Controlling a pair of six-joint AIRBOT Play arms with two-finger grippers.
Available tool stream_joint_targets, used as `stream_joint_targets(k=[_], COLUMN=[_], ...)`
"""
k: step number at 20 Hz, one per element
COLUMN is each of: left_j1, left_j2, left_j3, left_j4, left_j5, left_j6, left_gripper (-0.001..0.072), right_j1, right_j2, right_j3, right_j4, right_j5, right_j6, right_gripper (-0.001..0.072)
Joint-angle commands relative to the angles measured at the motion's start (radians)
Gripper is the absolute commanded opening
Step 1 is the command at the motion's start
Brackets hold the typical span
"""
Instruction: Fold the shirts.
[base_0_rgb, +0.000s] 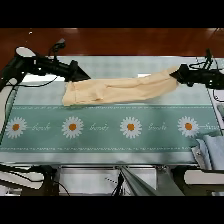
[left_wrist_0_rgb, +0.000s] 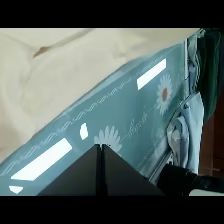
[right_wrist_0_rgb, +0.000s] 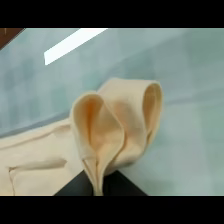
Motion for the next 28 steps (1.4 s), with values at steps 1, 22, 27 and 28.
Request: stream_joint_targets(k=[1, 22, 27, 28], left_j1=[-0.153, -0.634, -0.321, -0.251], left_j2=[-0.018, -0.213, 0.09, 0.163], left_j3=[0.0, 0.0, 0.0, 0.0], left_j4=[-0.042, -0.271, -0.087, -0.063], left_j5=[0.169, 0.448, 0.412, 0.399], left_j6=[0.003, 0.027, 0.026, 0.026], left_gripper=[0.0022, 0.002, 0.0019, 0.002], right_j1=[0.0, 0.0, 0.01, 0.053], right_j2=[0.223, 0.916, 0.786, 0.745], right_j3=[0.001, 0.0, 0.0, 0.0], right_j4=[-0.222, -0.494, -0.384, -0.384], right_j5=[0.14, 0.505, 0.357, 0.32], right_j6=[0.135, 0.509, 0.423, 0.415], right_gripper=[0.0025, 0.0025, 0.0025, 0.0025])
